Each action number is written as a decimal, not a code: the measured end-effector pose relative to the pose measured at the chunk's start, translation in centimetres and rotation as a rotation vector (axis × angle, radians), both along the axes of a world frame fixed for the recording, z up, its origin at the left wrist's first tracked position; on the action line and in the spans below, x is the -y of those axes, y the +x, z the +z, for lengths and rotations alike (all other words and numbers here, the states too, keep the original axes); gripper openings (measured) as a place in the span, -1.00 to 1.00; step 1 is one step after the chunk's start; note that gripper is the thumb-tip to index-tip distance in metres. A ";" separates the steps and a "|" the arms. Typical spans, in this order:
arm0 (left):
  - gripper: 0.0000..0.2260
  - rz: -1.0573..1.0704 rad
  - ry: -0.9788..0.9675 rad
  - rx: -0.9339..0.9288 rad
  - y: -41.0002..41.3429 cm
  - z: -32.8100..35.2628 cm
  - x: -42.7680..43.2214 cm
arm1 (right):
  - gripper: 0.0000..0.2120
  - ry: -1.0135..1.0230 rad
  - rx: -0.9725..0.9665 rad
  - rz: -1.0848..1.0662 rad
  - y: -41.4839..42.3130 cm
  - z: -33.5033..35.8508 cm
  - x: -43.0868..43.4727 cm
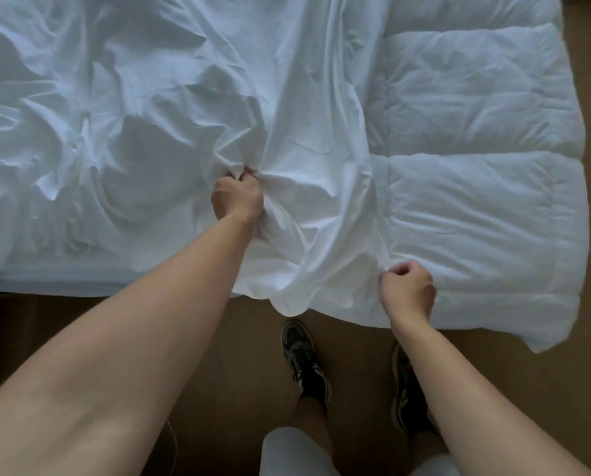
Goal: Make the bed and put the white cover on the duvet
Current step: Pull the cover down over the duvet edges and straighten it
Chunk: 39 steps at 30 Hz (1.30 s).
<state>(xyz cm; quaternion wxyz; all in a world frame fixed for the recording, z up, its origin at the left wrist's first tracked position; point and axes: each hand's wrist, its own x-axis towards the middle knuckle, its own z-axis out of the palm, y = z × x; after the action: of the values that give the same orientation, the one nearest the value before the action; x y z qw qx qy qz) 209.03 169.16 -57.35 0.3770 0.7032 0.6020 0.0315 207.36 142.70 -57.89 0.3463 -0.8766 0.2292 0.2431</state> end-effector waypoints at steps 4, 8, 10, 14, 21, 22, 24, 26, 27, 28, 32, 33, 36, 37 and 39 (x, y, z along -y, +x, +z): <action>-0.60 -0.122 -0.138 0.130 -2.3 -0.3 0.7 | -0.81 0.063 0.640 0.189 -1.9 1.0 -1.1; -0.55 -0.285 -0.299 0.132 -4.8 -0.9 1.2 | -0.53 -0.070 0.753 1.107 -1.6 1.2 -6.7; -0.56 -0.372 -0.321 0.102 -5.6 -1.1 0.8 | -0.51 -0.245 0.590 1.351 -1.7 0.2 -7.8; -0.53 -0.372 0.024 -0.100 -7.9 -0.6 1.1 | -0.82 -0.178 0.741 1.300 -1.0 -1.3 -6.2; -0.31 0.667 -0.819 0.530 -10.9 -1.1 5.6 | -0.64 0.347 0.668 0.674 1.8 0.8 -4.4; -0.37 0.753 -0.879 0.623 -10.8 -1.0 6.2 | -0.65 0.376 0.636 0.523 2.4 1.7 -5.0; -0.54 0.944 -0.944 0.699 -11.0 -1.4 7.3 | -0.68 0.419 0.609 0.206 3.5 3.0 -6.0; -0.74 0.999 -1.016 0.710 -11.0 -1.0 8.5 | -0.71 0.361 0.549 -0.063 4.1 2.9 -5.8; -0.78 0.965 -1.075 0.724 -10.9 -0.7 9.0 | -0.67 0.296 0.425 -0.155 4.2 2.6 -5.2; -0.72 0.924 -1.136 0.754 -10.9 -0.5 9.4 | -0.61 0.253 0.239 -0.220 4.1 2.2 -4.5; -0.53 0.759 -1.319 0.941 -10.5 0.4 8.5 | -0.70 0.790 -0.371 -0.306 2.8 3.0 -2.6; -0.52 0.712 -1.300 0.978 -10.3 0.5 7.8 | -0.77 0.954 -0.462 -0.272 3.0 3.8 -2.7; -0.56 0.658 -1.178 1.086 -10.0 1.3 5.9 | -0.84 1.196 -0.595 -0.085 4.6 5.2 -4.6; -0.61 0.674 -1.143 1.131 -10.0 1.7 5.4 | -0.81 1.210 -0.581 -0.002 5.1 5.4 -5.6; -0.67 0.719 -1.136 1.222 -9.8 2.3 4.6 | -0.76 1.228 -0.577 0.168 5.9 6.0 -7.8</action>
<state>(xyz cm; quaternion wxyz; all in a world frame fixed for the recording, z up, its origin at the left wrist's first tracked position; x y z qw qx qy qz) 199.22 164.56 -55.04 0.8880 0.0419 0.4054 0.2130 213.24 150.52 -51.86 0.6859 -0.4360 0.0643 0.5790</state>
